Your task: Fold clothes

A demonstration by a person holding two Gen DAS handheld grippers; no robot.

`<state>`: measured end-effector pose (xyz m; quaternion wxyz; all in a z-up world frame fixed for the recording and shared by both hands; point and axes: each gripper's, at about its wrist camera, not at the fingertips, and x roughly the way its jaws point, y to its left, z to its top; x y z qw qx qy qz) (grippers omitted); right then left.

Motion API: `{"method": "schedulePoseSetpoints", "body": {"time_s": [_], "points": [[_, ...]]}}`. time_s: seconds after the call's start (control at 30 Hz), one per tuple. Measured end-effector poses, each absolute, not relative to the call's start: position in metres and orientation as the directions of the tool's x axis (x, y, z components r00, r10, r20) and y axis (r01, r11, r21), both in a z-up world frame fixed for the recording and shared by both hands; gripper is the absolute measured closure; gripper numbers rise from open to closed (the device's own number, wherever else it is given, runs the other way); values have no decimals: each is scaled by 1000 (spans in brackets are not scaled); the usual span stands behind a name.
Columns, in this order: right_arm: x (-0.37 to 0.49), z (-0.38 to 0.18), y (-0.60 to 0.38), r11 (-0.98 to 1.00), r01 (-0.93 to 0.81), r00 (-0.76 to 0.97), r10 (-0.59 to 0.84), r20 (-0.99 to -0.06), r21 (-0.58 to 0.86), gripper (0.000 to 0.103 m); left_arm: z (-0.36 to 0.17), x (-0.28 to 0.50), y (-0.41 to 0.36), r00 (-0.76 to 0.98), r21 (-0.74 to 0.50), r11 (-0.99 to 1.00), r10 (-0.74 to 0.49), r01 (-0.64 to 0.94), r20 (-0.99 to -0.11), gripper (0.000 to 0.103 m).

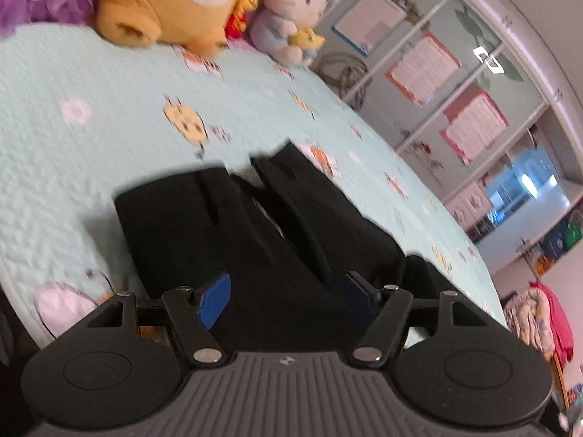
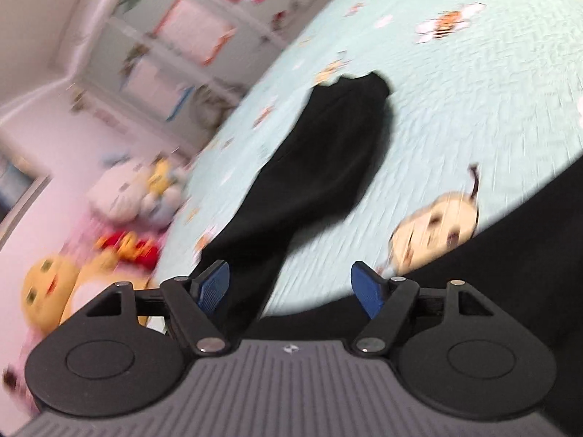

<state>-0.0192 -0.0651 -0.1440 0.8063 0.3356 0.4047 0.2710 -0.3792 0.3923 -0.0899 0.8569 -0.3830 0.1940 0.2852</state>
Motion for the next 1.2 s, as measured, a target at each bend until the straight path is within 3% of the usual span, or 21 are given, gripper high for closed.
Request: {"method": "schedulePoseSetpoints", "body": {"time_s": [0.13, 0.43, 0.47, 0.5, 0.53, 0.67, 0.8, 0.83, 0.87, 0.9, 0.93, 1.0, 1.2], "points": [[54, -167, -59, 666, -22, 569, 622, -538, 746, 29, -103, -364, 378, 758, -509, 593, 303, -625, -578, 31], [182, -231, -32, 495, 249, 583, 610, -537, 832, 28, -125, -331, 379, 692, -425, 618, 287, -662, -662, 31], [189, -234, -26, 484, 238, 576, 628, -523, 842, 40, -127, -328, 380, 686, -421, 614, 287, -668, -669, 31], [196, -237, -20, 472, 227, 569, 646, -509, 852, 75, -127, -327, 379, 683, -419, 613, 287, -670, -672, 31], [199, -237, -15, 472, 213, 560, 658, -503, 855, 89, -127, -325, 378, 682, -419, 613, 285, -670, -674, 31], [158, -182, -20, 564, -40, 633, 653, -416, 825, 96, -125, -323, 371, 693, -425, 623, 277, -657, -665, 31], [51, -119, -63, 628, -252, 714, 634, -296, 737, 100, -121, -325, 359, 721, -453, 633, 254, -628, -644, 31], [24, -116, -78, 618, -263, 713, 642, -282, 741, 100, -120, -326, 357, 728, -460, 636, 247, -620, -639, 31], [-3, -113, -93, 607, -274, 712, 650, -268, 746, 90, -119, -326, 354, 735, -467, 639, 240, -611, -634, 31], [-22, -115, -106, 618, -277, 703, 652, -283, 736, 63, -119, -326, 352, 740, -473, 641, 232, -604, -631, 31], [-34, -122, -115, 649, -273, 686, 649, -329, 710, 51, -119, -325, 349, 743, -478, 643, 223, -599, -631, 31], [-52, -133, -132, 696, -260, 666, 631, -398, 669, 48, -117, -325, 343, 749, -483, 650, 209, -587, -628, 31], [-47, -147, -180, 737, -149, 733, 530, -426, 660, 46, -105, -328, 332, 764, -479, 669, 213, -569, -610, 31]]}}
